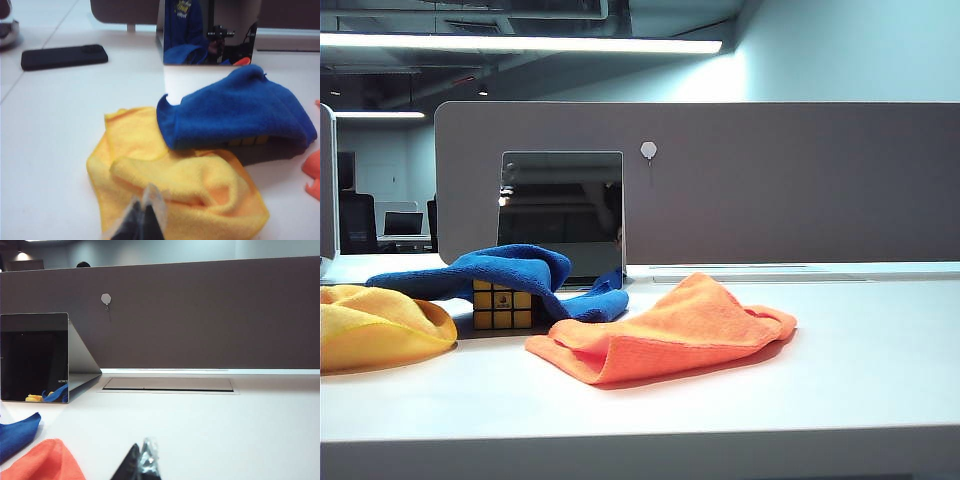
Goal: Pick up a rag that is the same color as the top surface of the Rubik's Cube and cover the cube with it.
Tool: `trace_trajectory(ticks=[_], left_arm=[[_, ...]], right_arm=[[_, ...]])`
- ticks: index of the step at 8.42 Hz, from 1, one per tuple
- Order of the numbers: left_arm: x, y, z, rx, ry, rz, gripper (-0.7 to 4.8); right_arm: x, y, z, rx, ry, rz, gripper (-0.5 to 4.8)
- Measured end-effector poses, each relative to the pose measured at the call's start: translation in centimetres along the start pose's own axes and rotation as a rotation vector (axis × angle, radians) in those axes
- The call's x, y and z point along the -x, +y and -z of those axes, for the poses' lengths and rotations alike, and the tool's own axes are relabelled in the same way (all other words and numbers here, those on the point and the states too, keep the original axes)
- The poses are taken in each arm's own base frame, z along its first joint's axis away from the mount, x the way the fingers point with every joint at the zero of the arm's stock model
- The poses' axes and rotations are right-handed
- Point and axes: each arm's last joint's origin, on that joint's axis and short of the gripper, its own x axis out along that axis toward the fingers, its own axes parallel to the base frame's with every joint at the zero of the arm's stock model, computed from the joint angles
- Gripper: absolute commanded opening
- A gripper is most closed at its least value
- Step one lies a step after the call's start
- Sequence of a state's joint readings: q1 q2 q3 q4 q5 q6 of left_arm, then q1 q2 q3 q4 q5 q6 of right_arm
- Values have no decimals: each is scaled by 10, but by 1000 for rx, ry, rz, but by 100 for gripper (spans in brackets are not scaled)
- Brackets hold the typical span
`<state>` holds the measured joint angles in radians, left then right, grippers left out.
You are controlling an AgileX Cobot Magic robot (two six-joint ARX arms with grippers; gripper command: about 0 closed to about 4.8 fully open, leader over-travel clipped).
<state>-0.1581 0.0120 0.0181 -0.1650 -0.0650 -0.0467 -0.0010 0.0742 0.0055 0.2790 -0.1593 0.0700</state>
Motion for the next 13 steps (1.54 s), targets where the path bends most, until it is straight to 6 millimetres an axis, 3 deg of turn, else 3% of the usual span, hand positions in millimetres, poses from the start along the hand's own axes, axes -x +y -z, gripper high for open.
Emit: trace_trajectory(ticks=[9, 13], left_arm=[[-1, 4, -1, -20, -32, -37, -5], [-1, 1, -7, -41, -86, 76, -5]], right_arm=[[0, 2, -2, 76, -19, -80, -5], [0, 3, -5, 83, -50, -101, -5]])
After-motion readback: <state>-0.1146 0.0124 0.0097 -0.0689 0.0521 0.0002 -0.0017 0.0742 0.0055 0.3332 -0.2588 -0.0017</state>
